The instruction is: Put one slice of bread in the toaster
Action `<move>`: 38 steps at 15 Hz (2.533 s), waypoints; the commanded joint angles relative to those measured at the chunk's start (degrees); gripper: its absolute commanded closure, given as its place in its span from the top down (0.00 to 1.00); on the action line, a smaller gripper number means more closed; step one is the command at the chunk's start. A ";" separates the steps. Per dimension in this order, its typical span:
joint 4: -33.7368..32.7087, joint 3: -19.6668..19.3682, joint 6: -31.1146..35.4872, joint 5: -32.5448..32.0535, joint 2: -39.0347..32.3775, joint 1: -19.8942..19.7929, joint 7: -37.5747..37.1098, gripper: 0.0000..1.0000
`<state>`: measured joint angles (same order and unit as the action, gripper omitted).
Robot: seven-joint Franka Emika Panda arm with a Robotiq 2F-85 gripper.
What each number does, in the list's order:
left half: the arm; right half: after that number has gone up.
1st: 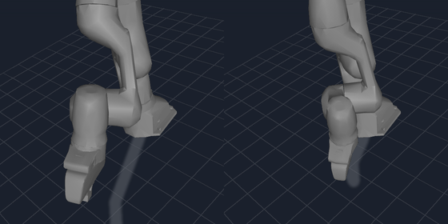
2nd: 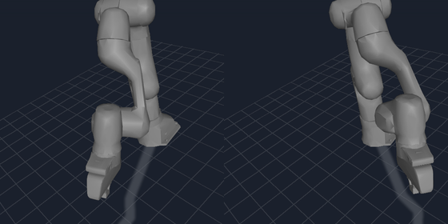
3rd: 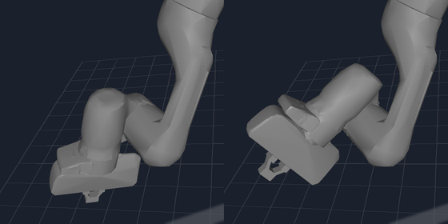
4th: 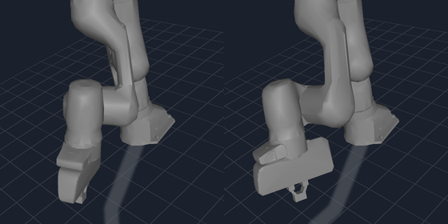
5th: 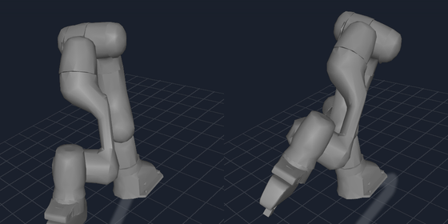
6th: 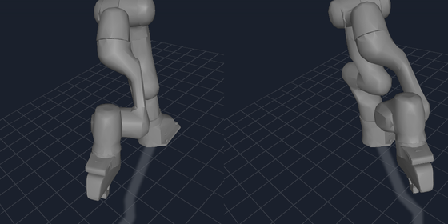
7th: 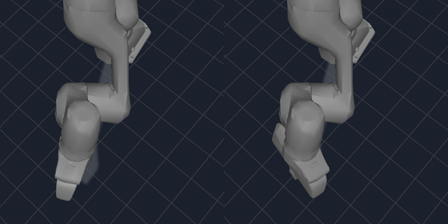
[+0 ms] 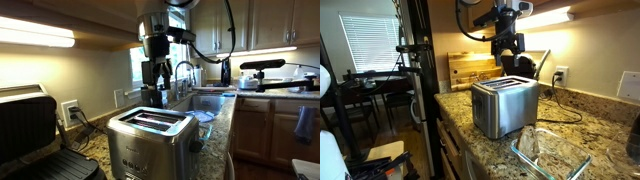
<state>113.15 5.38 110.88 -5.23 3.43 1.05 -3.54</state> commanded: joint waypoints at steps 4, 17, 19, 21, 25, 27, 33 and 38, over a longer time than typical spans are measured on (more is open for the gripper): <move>1.68 -0.56 -0.22 -1.86 3.35 0.62 -2.58 1.00; 1.78 -1.25 -1.62 -4.67 3.55 0.12 -7.77 1.00; 1.97 -1.32 -1.75 -4.79 3.82 0.04 -8.65 1.00; 2.23 -1.44 -1.86 -4.88 4.16 -0.06 -9.50 1.00; 2.77 -1.92 -2.19 -4.81 4.88 -0.32 -11.18 1.00; 3.08 -2.16 -2.60 -4.80 5.32 -0.45 -11.67 1.00; 5.16 -2.05 -3.93 -4.34 7.45 -0.50 -13.80 1.00; 6.29 -2.75 -3.86 -4.09 7.25 -1.28 -14.49 1.00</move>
<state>116.81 3.22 107.74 -8.63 8.34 0.44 -16.60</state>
